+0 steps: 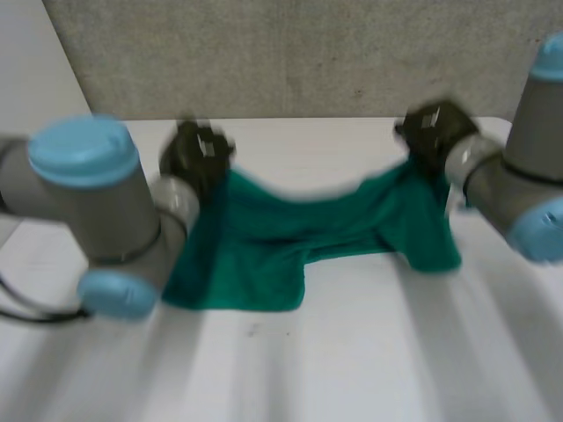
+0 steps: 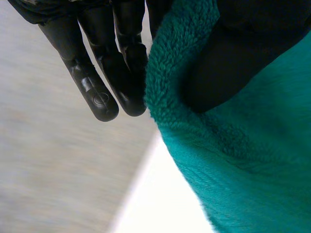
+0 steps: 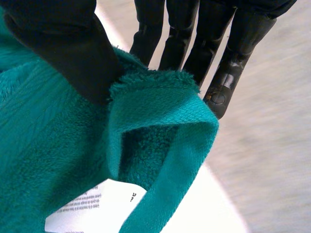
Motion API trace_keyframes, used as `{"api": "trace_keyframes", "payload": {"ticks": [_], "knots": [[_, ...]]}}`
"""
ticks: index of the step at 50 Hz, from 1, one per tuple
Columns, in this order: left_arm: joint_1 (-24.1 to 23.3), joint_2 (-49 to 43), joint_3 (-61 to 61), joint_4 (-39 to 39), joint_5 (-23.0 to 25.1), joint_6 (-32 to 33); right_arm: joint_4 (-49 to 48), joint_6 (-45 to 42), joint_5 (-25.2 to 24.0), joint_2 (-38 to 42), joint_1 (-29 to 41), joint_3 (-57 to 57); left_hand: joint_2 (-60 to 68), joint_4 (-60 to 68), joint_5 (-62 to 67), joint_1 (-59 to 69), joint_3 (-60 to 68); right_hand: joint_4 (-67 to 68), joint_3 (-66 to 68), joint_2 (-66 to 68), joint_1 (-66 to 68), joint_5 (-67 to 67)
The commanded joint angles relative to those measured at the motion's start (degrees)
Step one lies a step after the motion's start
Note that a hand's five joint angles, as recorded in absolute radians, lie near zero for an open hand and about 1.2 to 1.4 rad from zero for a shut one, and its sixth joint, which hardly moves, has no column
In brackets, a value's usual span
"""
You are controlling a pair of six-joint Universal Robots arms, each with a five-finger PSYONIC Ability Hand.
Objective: Fold the towel.
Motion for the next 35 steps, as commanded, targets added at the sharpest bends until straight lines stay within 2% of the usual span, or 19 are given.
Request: {"api": "trace_keyframes", "payload": {"ticks": [1,4,5,8,15,20,22,28,33,35], "knots": [[2.9,3.9,14.7,18.6,-4.9,2.7,-21.8,1.4,7.8,0.4,-0.2,-15.1,11.7,11.6,14.8,15.3,11.7,11.9,12.3,12.6,25.4,14.6],[3.1,9.0,10.0,29.0,-5.3,1.5,-28.6,2.4,7.4,-5.1,-0.3,-11.5,11.7,11.6,14.8,15.3,11.7,11.9,12.3,12.6,25.4,14.6],[3.2,9.8,8.4,29.5,-5.2,1.4,-31.6,2.9,6.7,-8.4,-0.3,-8.3,11.7,11.6,14.8,15.3,11.7,11.9,12.3,12.6,25.4,14.6],[2.9,10.7,2.4,29.1,-5.3,0.9,-31.5,3.0,4.0,-10.9,-0.4,-1.9,11.7,11.6,14.8,15.3,11.7,11.9,12.3,12.6,25.4,14.6],[2.5,10.1,-10.5,28.4,-5.3,-2.9,-23.4,4.0,-0.5,-9.9,-0.4,9.6,11.7,11.6,14.8,15.3,11.7,11.9,12.3,12.6,25.4,14.6],[2.4,5.8,-19.5,28.2,-5.3,-9.4,-21.4,4.0,-2.1,-2.8,-0.2,16.2,11.7,11.6,14.8,15.3,11.7,11.9,12.3,12.6,25.4,14.6],[2.2,3.7,-21.0,27.6,-5.2,-9.9,-20.9,4.2,-2.0,-0.5,0.0,16.8,11.7,11.6,14.8,15.3,11.7,11.9,12.3,12.6,25.4,14.6],[1.9,-1.0,-23.4,20.3,-5.3,-10.3,-14.9,4.1,-1.7,8.3,-0.3,16.6,11.7,11.6,14.8,15.3,11.7,11.9,12.3,12.6,25.4,14.6],[2.1,-1.0,-23.3,13.4,-5.1,-10.4,-10.9,4.5,-2.2,9.3,-0.5,16.5,11.7,11.6,14.8,15.3,11.7,11.9,12.3,12.6,25.4,14.6],[2.2,0.0,-23.3,8.8,-4.5,-10.1,-11.0,4.5,-2.1,9.2,-0.6,16.8,-2.3,-2.4,0.7,1.3,-2.3,11.9,12.3,12.6,25.4,14.6]]}}
